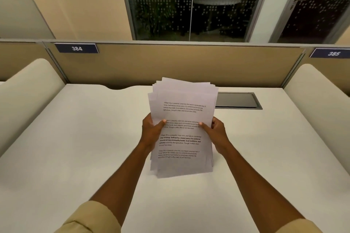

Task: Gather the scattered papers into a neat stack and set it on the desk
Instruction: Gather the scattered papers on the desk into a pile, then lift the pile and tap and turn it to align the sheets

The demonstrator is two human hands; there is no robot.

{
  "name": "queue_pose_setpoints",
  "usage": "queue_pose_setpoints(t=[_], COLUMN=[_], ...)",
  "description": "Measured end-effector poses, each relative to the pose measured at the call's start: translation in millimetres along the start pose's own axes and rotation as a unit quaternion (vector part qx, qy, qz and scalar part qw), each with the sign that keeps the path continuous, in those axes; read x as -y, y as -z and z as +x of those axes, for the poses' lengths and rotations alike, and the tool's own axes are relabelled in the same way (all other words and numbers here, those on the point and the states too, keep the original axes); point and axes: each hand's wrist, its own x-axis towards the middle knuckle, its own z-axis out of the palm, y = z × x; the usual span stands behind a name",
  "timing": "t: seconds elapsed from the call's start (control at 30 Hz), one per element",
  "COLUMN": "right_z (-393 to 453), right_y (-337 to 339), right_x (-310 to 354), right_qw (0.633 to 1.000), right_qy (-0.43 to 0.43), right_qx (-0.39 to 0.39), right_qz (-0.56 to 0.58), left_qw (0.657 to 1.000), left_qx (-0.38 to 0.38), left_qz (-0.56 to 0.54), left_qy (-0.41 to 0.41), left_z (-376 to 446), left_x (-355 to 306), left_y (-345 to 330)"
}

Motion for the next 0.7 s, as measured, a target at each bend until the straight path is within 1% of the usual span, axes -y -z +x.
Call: queue_pose_setpoints(t=[0.17, 0.3, 0.5, 0.7], right_z=[4, 4, -5, -13], right_y=[-4, -5, -5, -7], right_x=[26, 38, 32, 21], right_qw=[0.997, 0.993, 0.988, 0.985], right_qy=[0.056, 0.089, 0.114, 0.116], right_qx=[-0.050, -0.081, -0.106, -0.129], right_qz=[-0.017, -0.023, -0.023, -0.006], left_qw=[0.998, 0.995, 0.995, 0.995], left_qx=[-0.028, -0.048, -0.064, -0.066], left_qz=[0.015, 0.021, 0.010, 0.014], left_qy=[-0.057, -0.086, -0.079, -0.073], left_z=[12, 17, 13, 8], left_x=[-24, -34, -26, -20], left_y=[-20, -30, -37, -40])
